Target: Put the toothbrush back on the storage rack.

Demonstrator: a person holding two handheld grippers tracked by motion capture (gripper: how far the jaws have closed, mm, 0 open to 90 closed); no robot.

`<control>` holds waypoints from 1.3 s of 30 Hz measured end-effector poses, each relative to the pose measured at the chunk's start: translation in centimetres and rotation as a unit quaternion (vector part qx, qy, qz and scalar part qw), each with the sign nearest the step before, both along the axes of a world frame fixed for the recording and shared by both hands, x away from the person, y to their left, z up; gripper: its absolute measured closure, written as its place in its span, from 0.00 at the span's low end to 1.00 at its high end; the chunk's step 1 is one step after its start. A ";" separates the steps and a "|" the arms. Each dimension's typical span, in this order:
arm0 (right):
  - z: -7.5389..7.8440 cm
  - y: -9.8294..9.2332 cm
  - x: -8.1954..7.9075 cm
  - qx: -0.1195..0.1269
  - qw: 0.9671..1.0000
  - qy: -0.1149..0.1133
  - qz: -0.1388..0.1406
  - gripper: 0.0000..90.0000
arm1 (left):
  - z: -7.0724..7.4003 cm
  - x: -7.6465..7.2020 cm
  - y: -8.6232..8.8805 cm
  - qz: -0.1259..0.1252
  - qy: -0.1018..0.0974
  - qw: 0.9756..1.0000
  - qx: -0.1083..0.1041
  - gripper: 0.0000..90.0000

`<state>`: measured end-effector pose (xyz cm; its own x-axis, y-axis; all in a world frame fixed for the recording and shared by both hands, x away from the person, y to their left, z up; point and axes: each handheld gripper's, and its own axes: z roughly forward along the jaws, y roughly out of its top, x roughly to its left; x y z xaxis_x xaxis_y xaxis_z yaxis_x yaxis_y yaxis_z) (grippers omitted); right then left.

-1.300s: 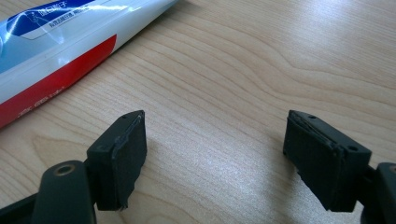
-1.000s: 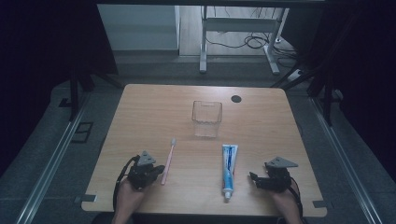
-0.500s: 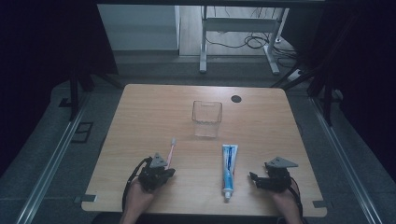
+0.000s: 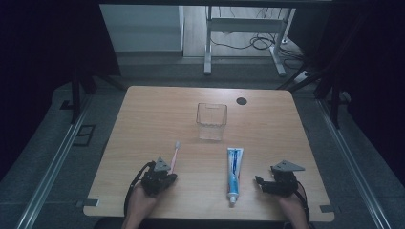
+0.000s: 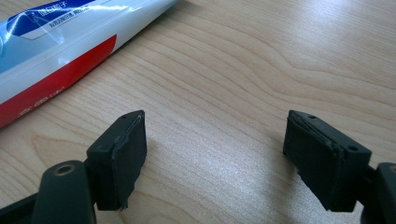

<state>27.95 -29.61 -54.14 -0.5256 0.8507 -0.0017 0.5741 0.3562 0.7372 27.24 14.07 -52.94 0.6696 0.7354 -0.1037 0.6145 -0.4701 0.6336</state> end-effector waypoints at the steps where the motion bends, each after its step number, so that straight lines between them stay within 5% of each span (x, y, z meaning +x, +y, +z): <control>1: 0.0 0.0 0.0 0.000 1.000 0.000 0.000 0.24 | 0.0 0.0 0.1 0.002 0.000 1.000 -0.001 0.99; 20: 0.0 0.0 0.0 0.000 1.000 0.000 0.000 0.24 | 0.1 0.6 3.5 0.042 0.006 0.999 0.011 0.98; 31: 0.0 0.0 0.0 0.000 1.000 0.001 -0.001 0.24 | 0.3 0.7 4.1 0.039 0.013 0.999 -0.004 0.96; 39: 0.0 0.0 0.0 0.000 1.000 0.000 0.000 0.23 | 1.3 1.4 4.5 0.031 0.024 0.999 0.009 0.90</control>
<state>27.95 -29.60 -54.14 -0.5257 0.8507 -0.0025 0.5735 0.3565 0.7375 28.64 18.60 -51.61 0.6176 0.7773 -0.1199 0.6718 -0.4420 0.5944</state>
